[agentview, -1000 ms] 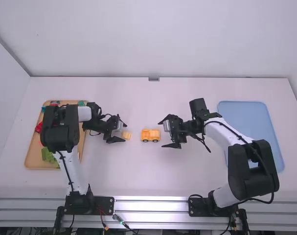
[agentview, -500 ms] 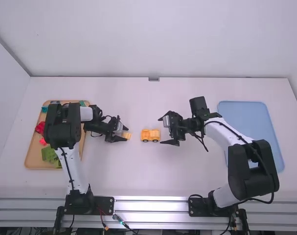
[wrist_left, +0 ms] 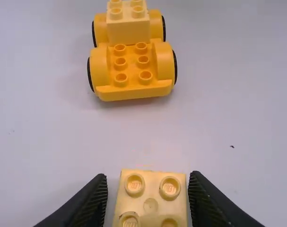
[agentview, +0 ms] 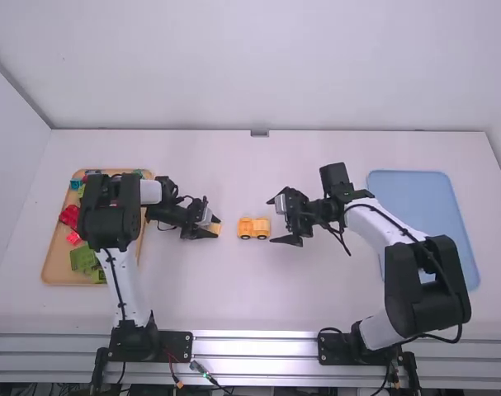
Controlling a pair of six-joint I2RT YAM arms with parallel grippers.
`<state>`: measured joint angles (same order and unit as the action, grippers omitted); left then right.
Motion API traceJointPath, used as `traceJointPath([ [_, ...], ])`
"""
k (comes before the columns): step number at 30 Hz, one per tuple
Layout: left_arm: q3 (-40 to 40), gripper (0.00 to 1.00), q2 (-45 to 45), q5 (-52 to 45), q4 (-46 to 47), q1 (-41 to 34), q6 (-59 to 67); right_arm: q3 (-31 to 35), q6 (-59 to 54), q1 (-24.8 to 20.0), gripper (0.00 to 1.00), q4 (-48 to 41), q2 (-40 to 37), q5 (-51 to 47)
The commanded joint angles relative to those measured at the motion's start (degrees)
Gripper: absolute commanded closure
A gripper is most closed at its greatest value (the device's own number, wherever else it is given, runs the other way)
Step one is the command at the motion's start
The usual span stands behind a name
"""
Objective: Assemble lego blocks to make yellow taxi
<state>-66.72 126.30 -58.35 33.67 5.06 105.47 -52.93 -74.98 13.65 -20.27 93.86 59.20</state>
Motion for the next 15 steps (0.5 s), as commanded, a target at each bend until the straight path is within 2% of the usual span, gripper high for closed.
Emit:
traceJointPath([
  [1, -0.1, 0.52, 0.6, 1.0, -0.5, -0.1, -2.3, -0.7, 0.2, -0.2, 0.01, -0.3, 0.5, 0.3],
  [6, -0.2, 0.51, 0.6, 1.1, -1.5, 0.7, -3.6, -0.7, -0.3, -0.1, 0.01, -0.7, 0.5, 0.3],
  [15, -0.2, 0.57, 0.6, 0.7, -1.2, 1.2, -3.6, -0.7, -0.3, -0.2, 0.01, -0.5, 0.5, 0.3],
])
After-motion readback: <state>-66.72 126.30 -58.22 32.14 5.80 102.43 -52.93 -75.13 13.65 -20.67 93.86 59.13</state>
